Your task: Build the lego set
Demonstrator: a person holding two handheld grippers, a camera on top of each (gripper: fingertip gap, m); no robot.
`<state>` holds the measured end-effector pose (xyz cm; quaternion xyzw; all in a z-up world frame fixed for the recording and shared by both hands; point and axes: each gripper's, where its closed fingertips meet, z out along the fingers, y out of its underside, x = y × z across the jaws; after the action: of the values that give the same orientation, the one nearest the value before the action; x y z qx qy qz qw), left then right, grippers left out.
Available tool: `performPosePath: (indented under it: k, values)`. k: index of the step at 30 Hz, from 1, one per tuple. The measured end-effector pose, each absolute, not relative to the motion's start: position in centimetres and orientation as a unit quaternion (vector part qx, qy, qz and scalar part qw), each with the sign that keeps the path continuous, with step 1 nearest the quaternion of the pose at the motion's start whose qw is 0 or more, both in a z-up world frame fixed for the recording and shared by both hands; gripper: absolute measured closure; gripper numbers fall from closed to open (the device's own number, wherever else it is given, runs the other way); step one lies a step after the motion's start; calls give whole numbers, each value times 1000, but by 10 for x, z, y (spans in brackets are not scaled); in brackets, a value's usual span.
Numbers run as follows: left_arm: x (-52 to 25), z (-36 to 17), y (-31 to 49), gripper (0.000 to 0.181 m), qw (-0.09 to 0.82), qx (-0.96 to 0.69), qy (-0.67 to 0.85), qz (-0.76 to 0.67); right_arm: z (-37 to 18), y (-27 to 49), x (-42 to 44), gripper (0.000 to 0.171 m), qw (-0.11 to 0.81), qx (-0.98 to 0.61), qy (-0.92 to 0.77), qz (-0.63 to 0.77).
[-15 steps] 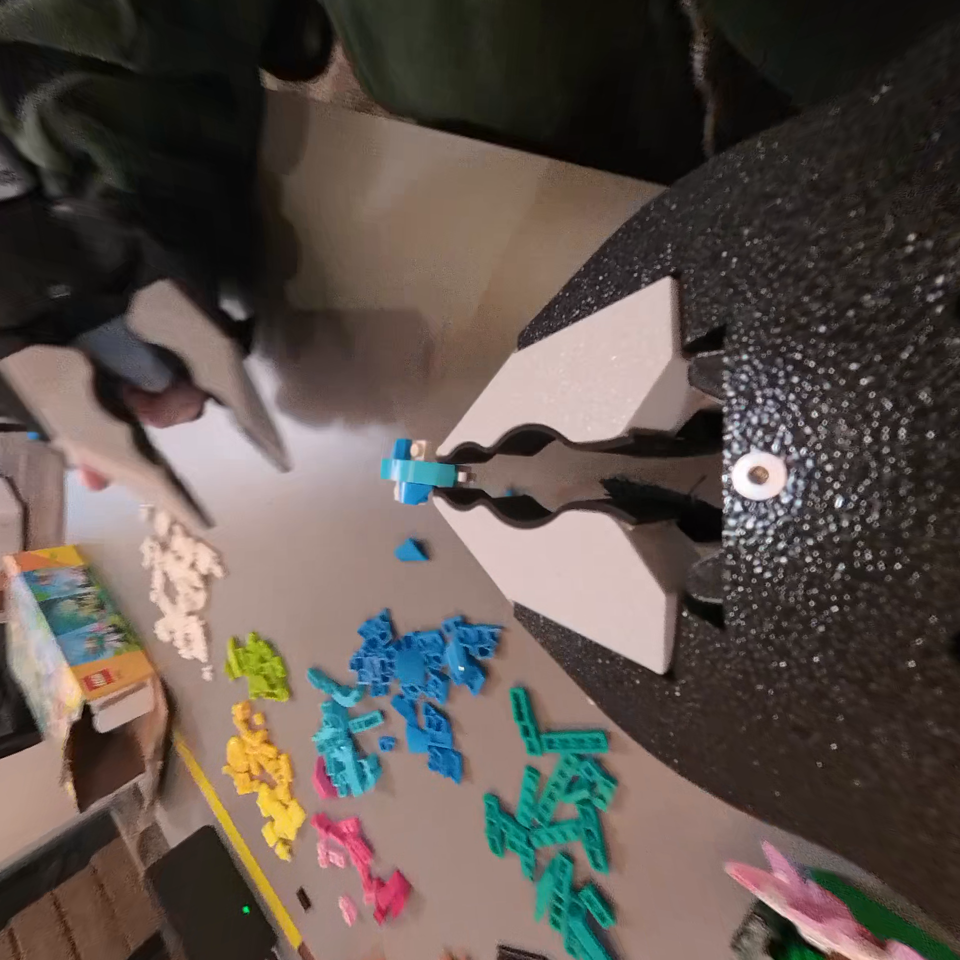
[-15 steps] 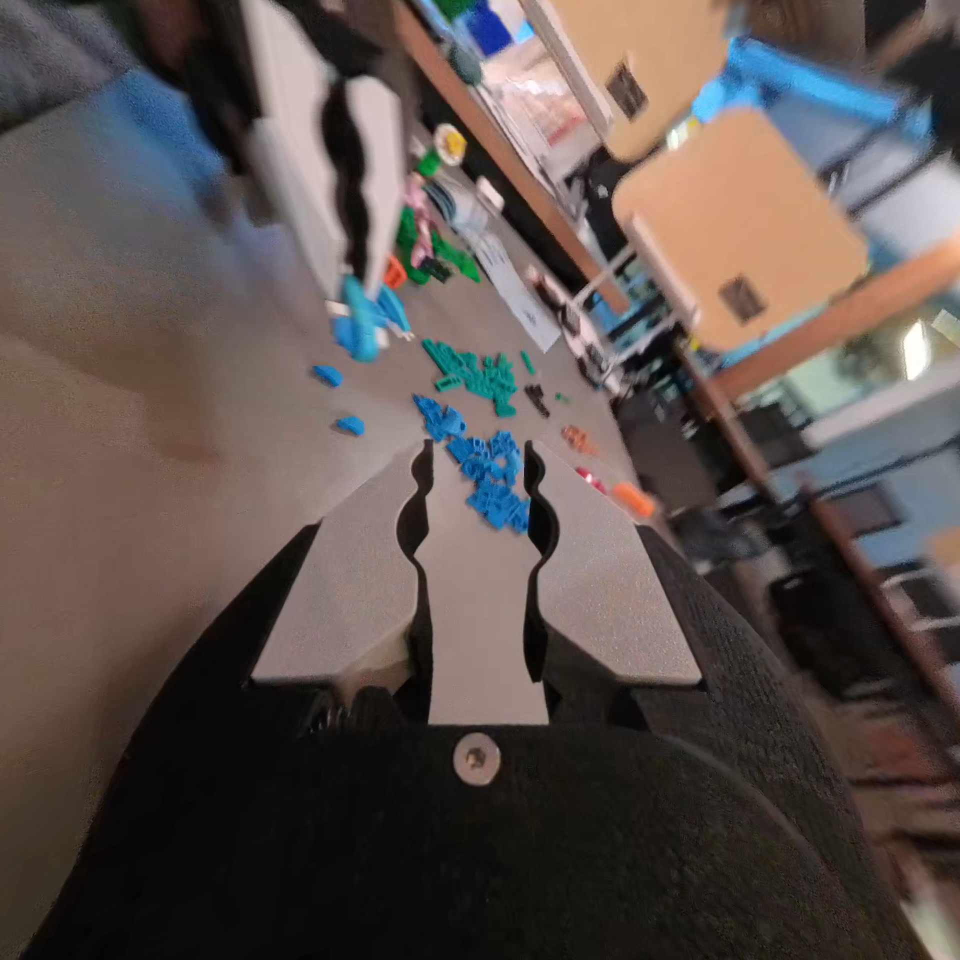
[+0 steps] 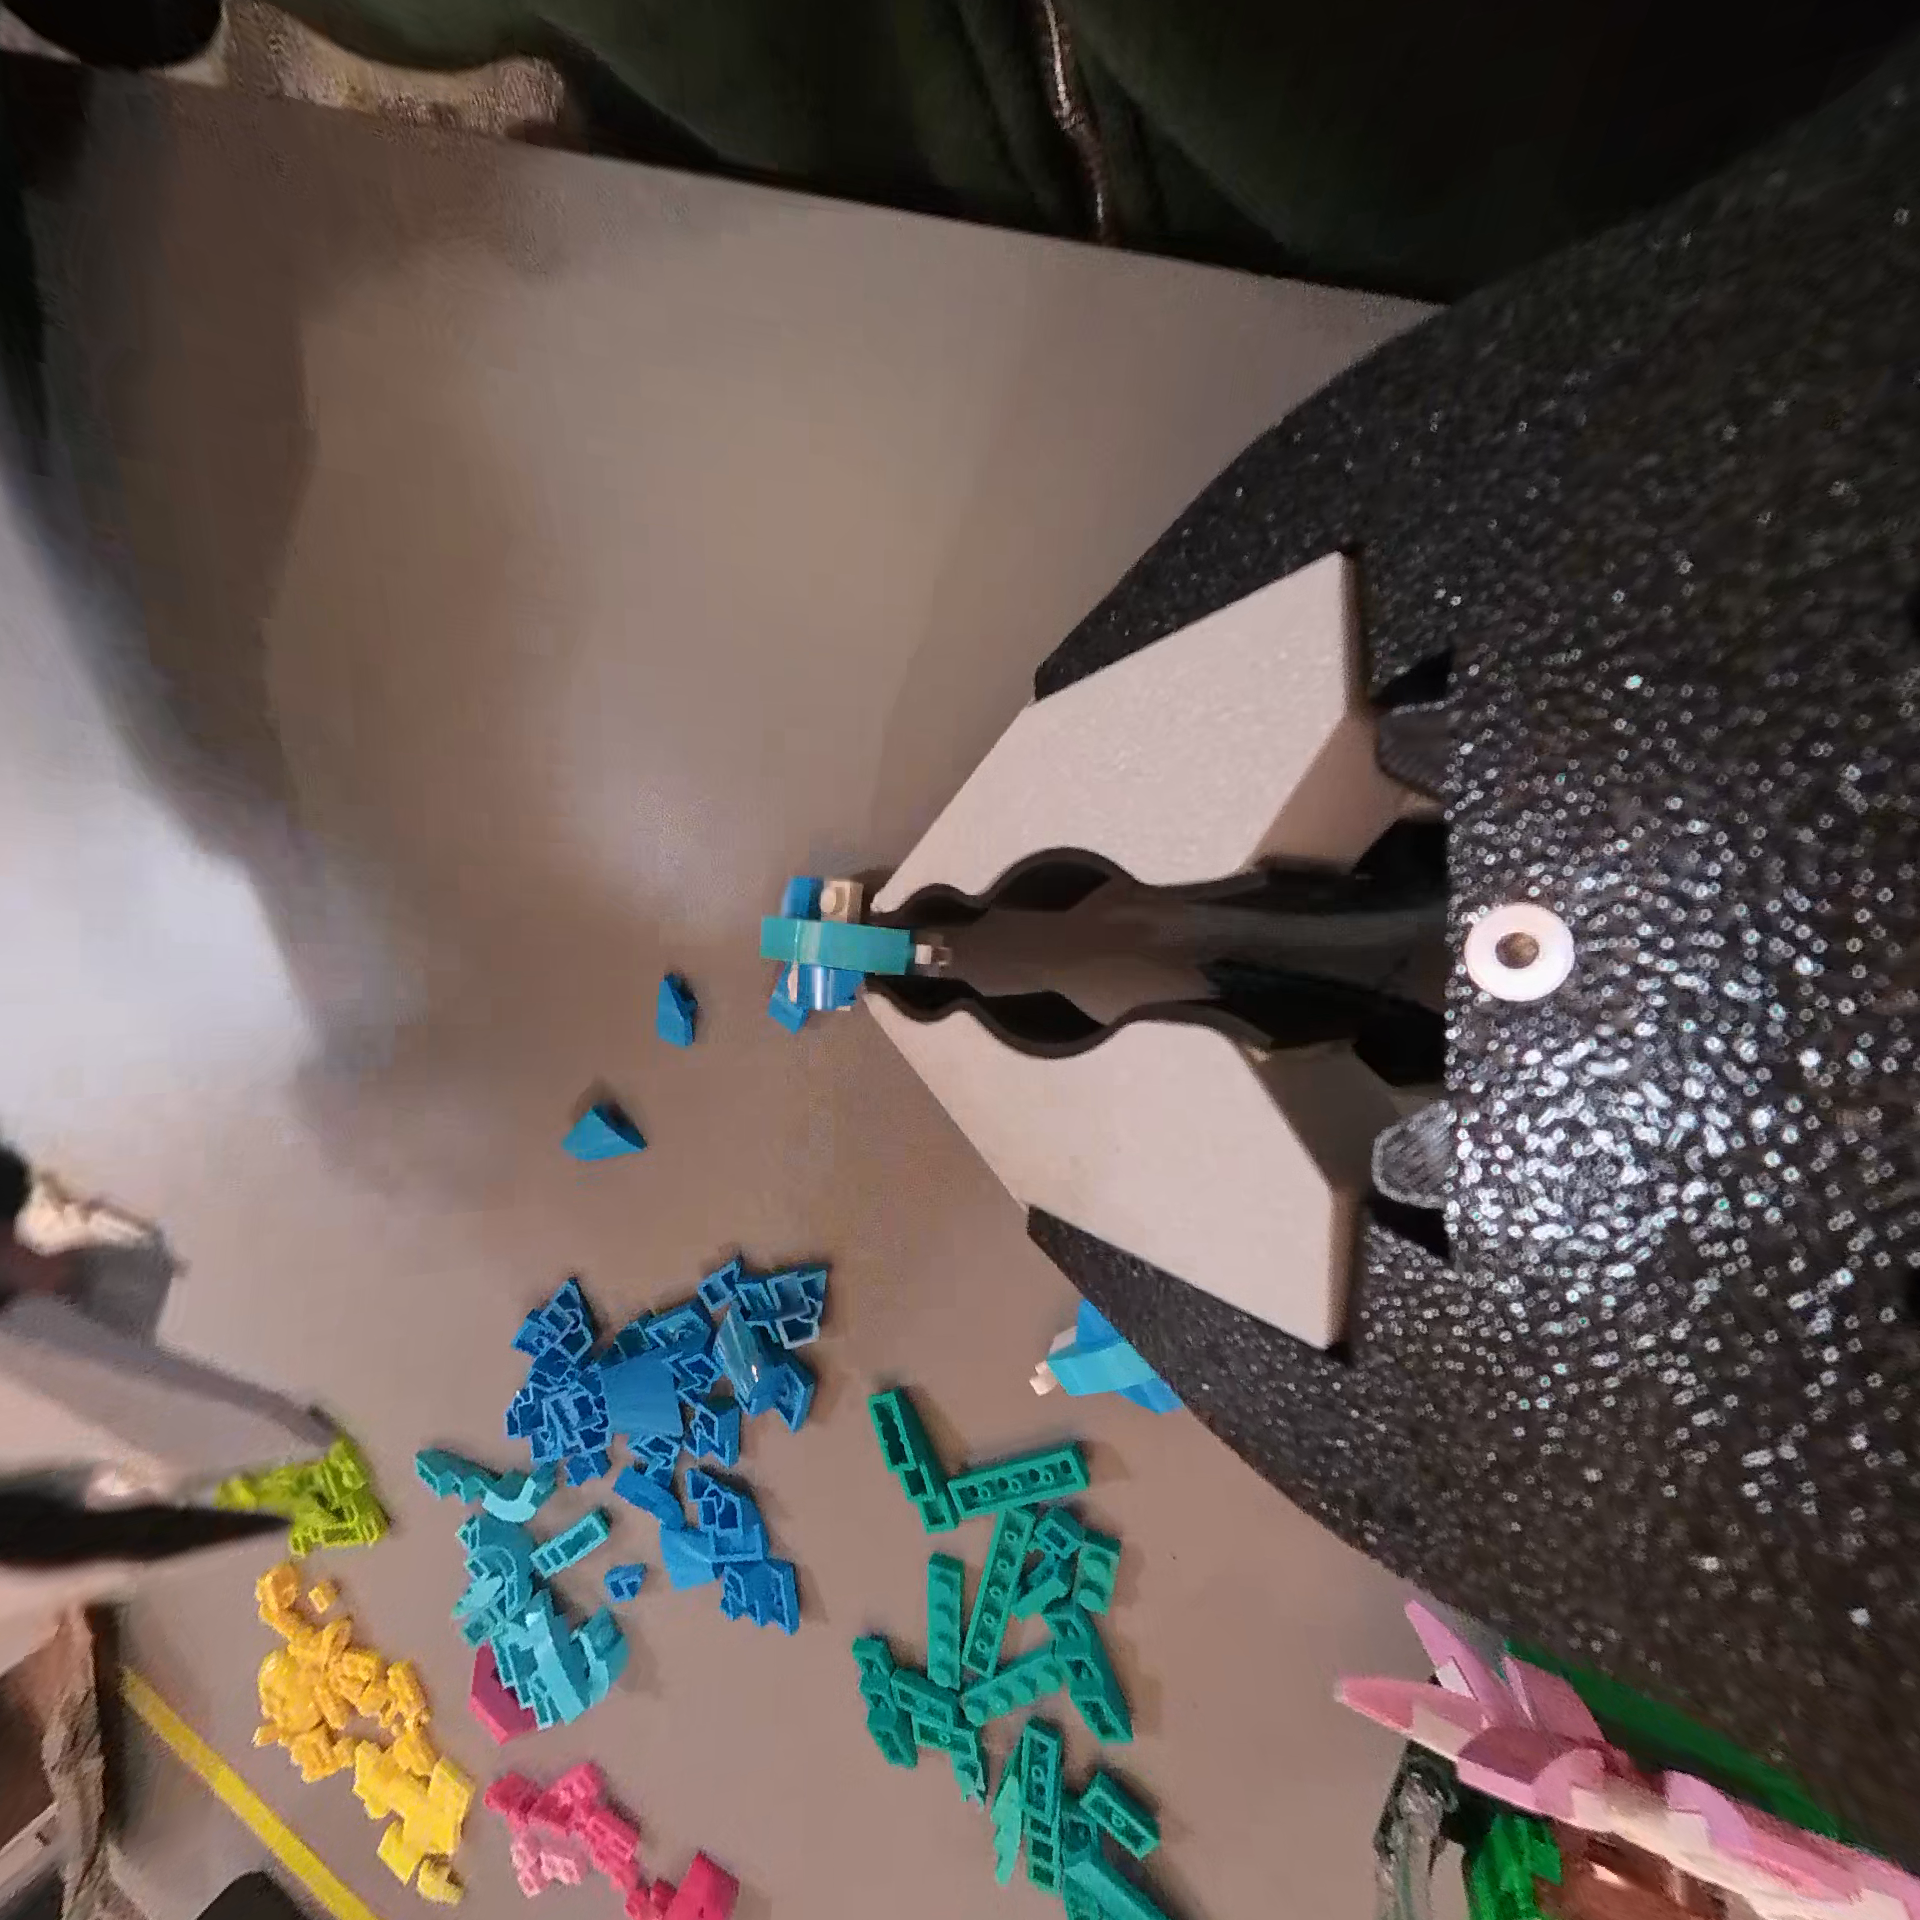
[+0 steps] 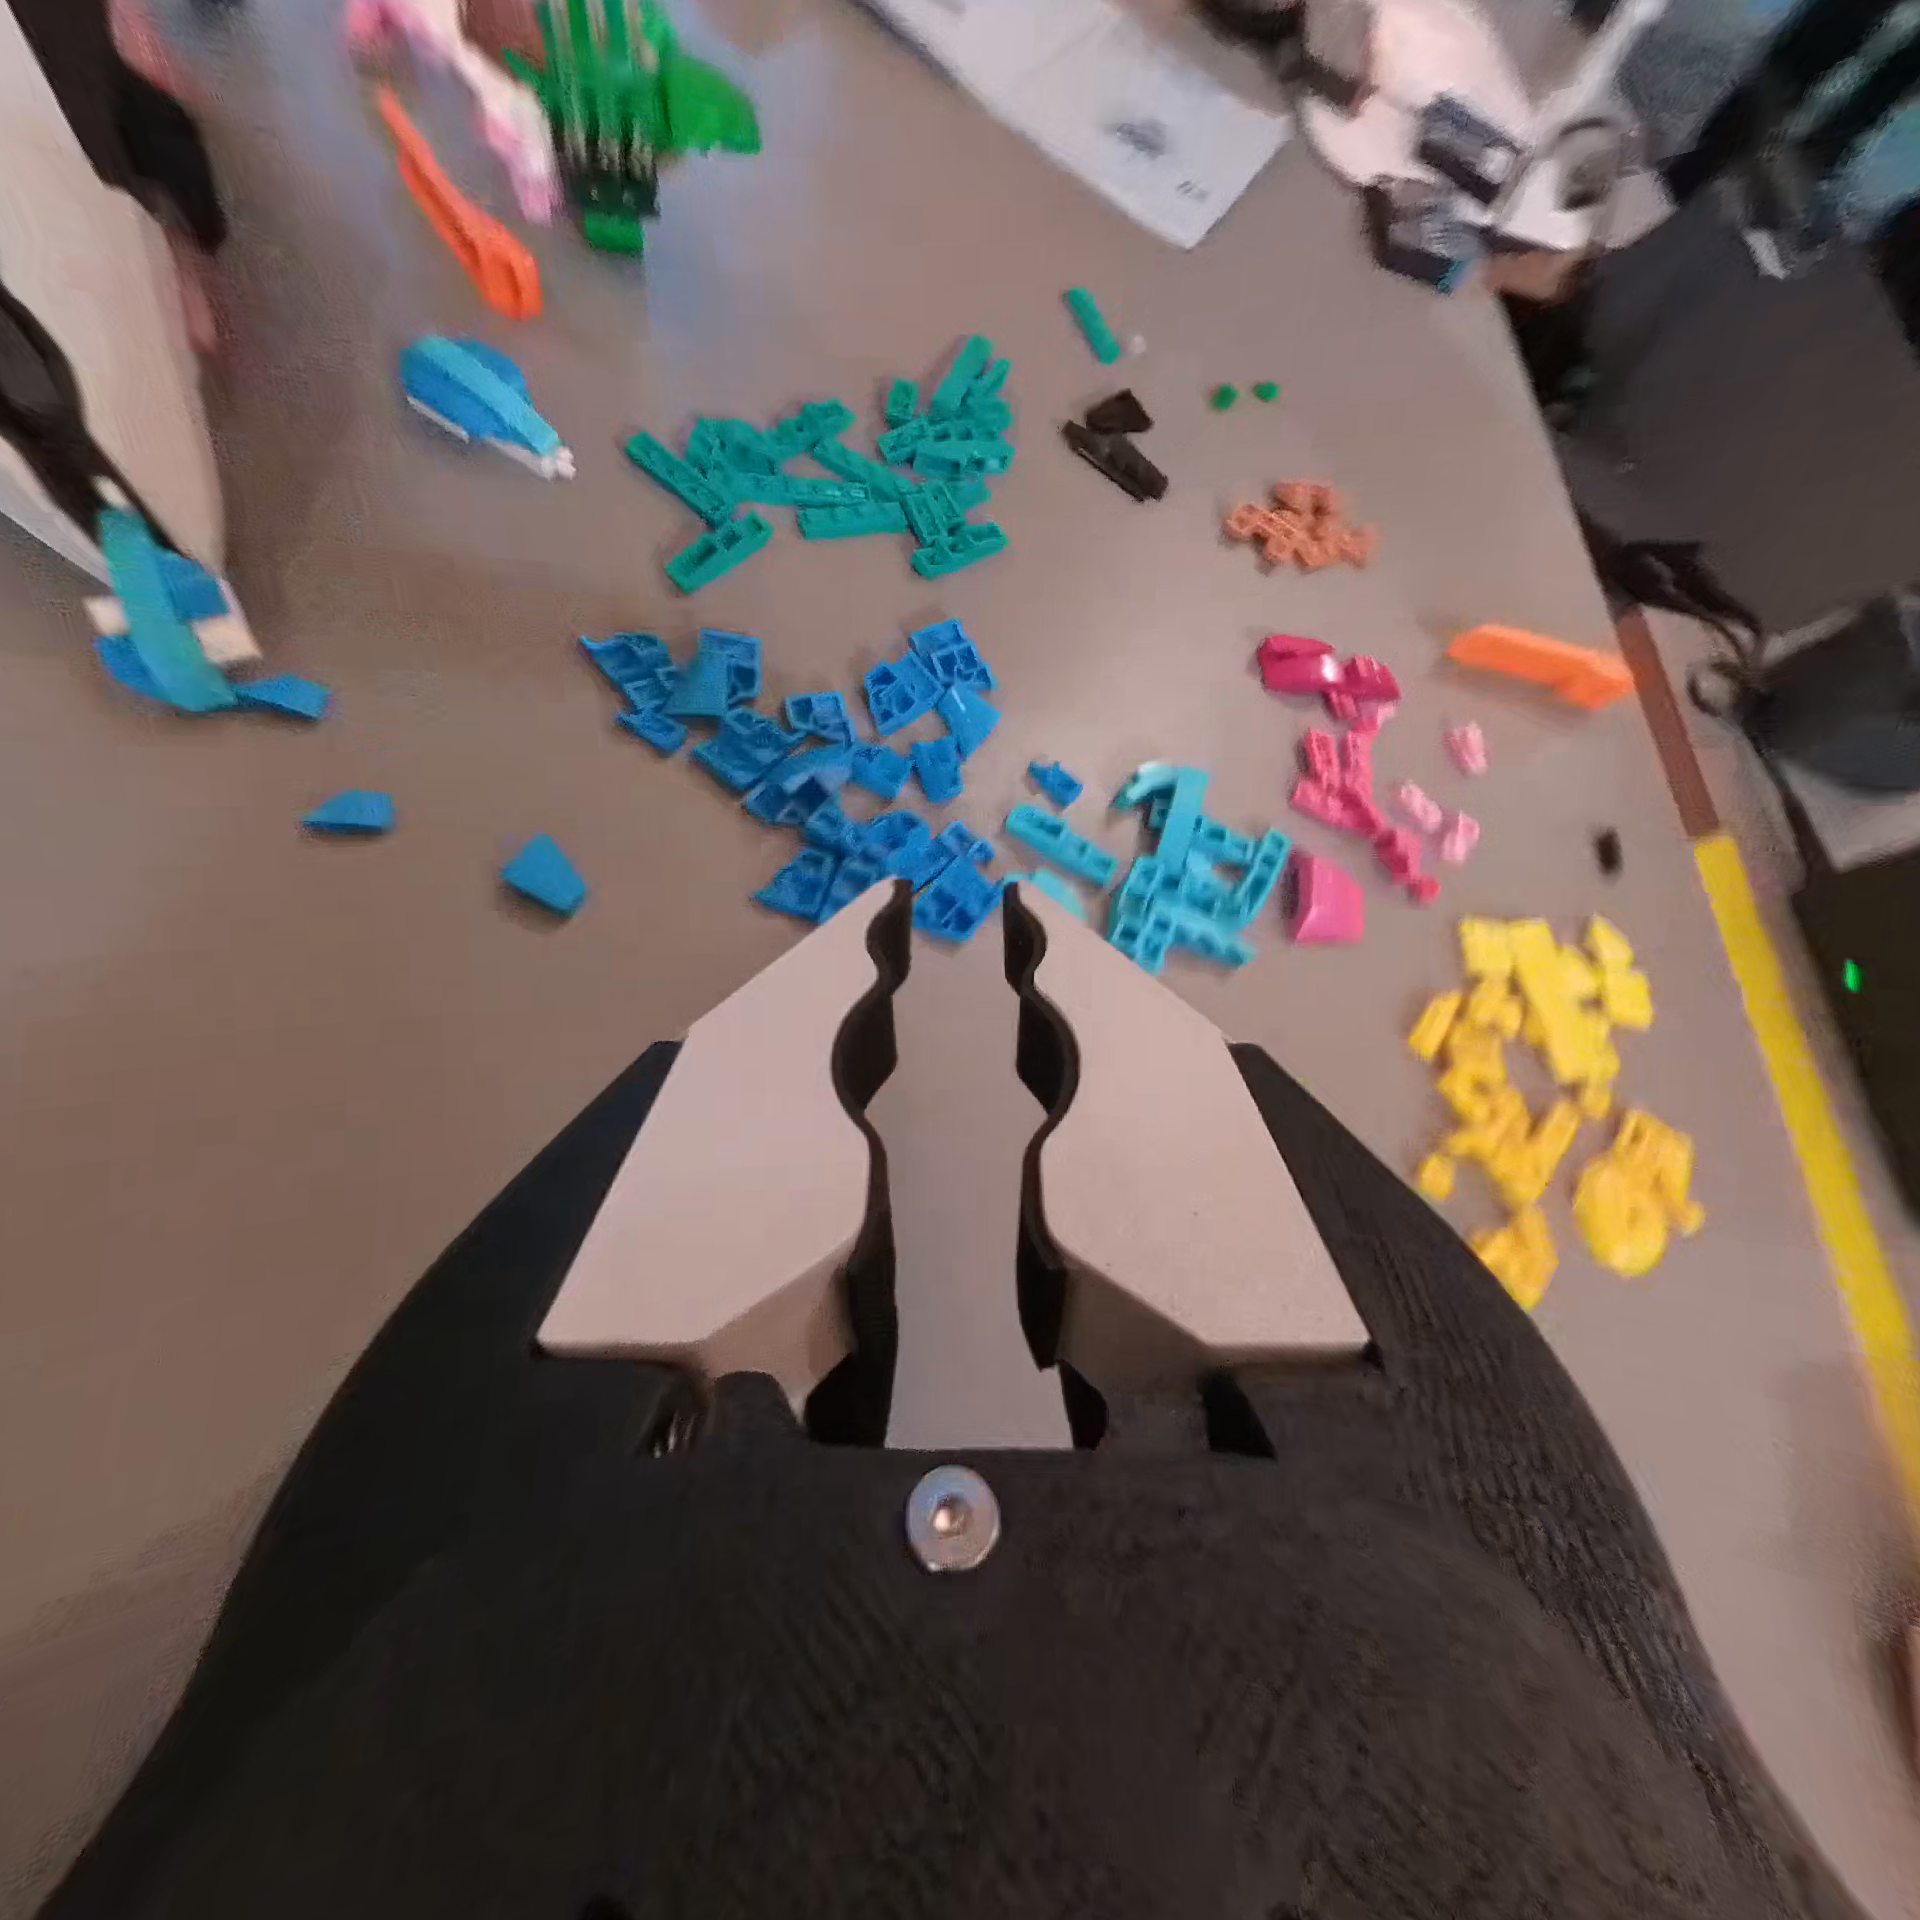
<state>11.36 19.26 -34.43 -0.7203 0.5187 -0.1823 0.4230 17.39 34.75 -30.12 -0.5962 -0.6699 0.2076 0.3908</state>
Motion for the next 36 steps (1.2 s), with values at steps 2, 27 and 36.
performPosePath:
  k: [2,27,36]
  values:
    - [114,-345,193,176,418,-723,517,-188,-302,359,152,158,345,-564,-729,181]
    - [108,-320,202,175,489,-712,462,-203,-254,272,100,166,228,-503,-638,536]
    - [109,-318,198,176,456,-732,450,-230,-323,237,149,166,265,-609,-614,426]
